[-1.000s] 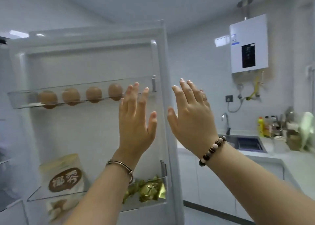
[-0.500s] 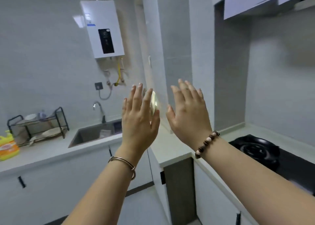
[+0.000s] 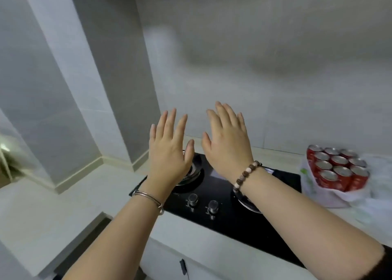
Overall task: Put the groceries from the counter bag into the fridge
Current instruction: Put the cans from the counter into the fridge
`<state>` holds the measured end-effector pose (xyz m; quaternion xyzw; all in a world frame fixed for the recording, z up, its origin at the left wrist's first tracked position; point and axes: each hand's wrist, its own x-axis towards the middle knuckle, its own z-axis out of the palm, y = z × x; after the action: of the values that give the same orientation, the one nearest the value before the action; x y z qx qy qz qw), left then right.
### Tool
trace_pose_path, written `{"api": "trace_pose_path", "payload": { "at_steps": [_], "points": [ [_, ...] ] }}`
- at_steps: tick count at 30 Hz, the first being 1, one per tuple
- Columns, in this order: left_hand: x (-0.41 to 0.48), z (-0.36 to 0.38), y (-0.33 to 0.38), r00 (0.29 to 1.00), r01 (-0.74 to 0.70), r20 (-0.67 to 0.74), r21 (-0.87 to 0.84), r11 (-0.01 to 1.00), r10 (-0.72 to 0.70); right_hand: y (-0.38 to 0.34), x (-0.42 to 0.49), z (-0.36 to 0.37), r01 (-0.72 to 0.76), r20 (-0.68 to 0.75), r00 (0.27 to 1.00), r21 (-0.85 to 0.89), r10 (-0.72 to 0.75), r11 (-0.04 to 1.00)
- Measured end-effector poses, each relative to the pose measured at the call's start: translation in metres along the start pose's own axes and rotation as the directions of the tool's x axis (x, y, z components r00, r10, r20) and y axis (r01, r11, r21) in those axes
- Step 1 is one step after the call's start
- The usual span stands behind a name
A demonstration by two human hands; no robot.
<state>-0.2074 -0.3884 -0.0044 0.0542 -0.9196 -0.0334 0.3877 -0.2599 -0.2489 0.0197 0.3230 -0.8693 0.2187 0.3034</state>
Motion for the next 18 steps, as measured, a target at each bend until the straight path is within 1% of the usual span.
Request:
{"api": "trace_pose_path", "payload": {
  "at_steps": [4,7,14,18],
  "points": [
    [0.021,0.063,0.059,0.993,-0.067,0.090,-0.074,0.995,0.073,0.084,-0.013,-0.003,-0.103,0.040,0.993,-0.088,0.107,0.991],
    [0.030,0.107,0.107,0.987,-0.085,0.123,-0.126,0.988,0.100,0.146,-0.024,-0.006,-0.151,0.057,0.986,-0.117,0.158,0.982],
    [0.041,0.203,0.222,0.968,-0.030,0.234,-0.242,0.970,0.088,0.287,-0.051,-0.012,-0.189,0.168,0.959,-0.220,0.228,0.957],
    [0.042,0.247,0.277,0.950,0.006,0.298,-0.314,0.949,0.092,0.361,-0.067,-0.013,-0.259,0.182,0.934,-0.248,0.308,0.933]
  ]
}}
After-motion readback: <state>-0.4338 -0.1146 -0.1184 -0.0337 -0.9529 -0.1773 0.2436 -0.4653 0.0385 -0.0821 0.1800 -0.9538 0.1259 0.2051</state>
